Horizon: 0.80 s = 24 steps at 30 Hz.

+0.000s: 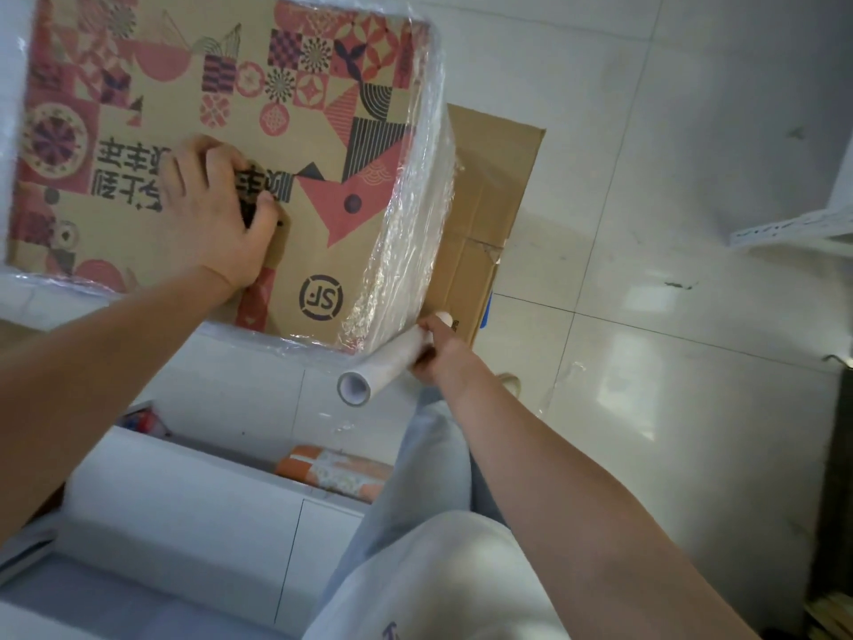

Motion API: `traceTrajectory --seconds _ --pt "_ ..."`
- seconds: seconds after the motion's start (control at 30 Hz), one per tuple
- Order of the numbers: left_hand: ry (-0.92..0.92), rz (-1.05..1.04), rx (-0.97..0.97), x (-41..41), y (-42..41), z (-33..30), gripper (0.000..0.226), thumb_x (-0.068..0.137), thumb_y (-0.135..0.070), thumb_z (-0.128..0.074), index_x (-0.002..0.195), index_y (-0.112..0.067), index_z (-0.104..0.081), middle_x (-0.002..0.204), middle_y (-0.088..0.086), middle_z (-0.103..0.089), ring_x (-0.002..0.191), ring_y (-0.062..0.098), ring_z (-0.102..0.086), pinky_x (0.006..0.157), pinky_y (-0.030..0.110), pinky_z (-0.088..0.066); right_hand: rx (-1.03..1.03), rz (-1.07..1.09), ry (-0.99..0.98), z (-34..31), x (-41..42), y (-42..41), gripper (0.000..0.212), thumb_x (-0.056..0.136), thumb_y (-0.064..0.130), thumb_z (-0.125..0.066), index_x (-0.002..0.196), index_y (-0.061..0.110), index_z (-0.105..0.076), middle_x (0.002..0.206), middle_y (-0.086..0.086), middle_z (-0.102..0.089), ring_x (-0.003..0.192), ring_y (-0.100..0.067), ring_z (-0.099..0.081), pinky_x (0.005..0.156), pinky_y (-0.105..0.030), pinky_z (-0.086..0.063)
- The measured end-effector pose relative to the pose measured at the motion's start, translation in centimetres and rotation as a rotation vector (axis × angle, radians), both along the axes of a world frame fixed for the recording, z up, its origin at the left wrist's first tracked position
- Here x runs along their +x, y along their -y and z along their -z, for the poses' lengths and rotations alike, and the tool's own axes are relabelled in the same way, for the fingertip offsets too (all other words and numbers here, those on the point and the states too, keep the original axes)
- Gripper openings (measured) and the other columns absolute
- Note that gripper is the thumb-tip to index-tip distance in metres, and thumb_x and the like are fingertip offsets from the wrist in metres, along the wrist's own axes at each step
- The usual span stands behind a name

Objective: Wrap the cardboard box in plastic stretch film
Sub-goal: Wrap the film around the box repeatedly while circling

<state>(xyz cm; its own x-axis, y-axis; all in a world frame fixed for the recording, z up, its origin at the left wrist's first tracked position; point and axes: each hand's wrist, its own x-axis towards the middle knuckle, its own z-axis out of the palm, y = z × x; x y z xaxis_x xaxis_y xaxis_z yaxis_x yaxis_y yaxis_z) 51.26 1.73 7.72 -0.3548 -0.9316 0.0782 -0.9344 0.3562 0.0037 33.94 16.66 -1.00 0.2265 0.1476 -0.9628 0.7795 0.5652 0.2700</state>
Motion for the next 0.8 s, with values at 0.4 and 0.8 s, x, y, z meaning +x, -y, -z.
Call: traceTrajectory --seconds 0.4,0.8 --pt "0.002 0.013 0.039 0.0 0.2 -0.4 0.039 0.088 -0.035 -0.042 0.108 -0.001 -0.044 0.117 0.028 -0.045 0.107 0.044 -0.04 0.1 0.057 -0.03 -0.054 -0.019 0.061 -3.1 0.4 1.1 0.06 0.079 0.021 -0.077 0.127 0.003 -0.047 0.125 -0.014 -0.056 0.118 -0.034 -0.053 0.096 -0.052 -0.042" --pt "-0.032 -0.006 0.069 -0.1 0.1 -0.5 0.042 0.086 -0.037 -0.04 0.108 -0.002 -0.045 0.118 0.024 -0.046 0.105 0.04 -0.04 0.098 0.055 -0.032 0.021 -0.004 0.029 -3.6 -1.7 1.7 0.054 0.094 0.028 -0.052 0.141 0.004 -0.041 0.14 -0.012 -0.049 0.128 -0.026 -0.049 0.091 -0.037 -0.042"
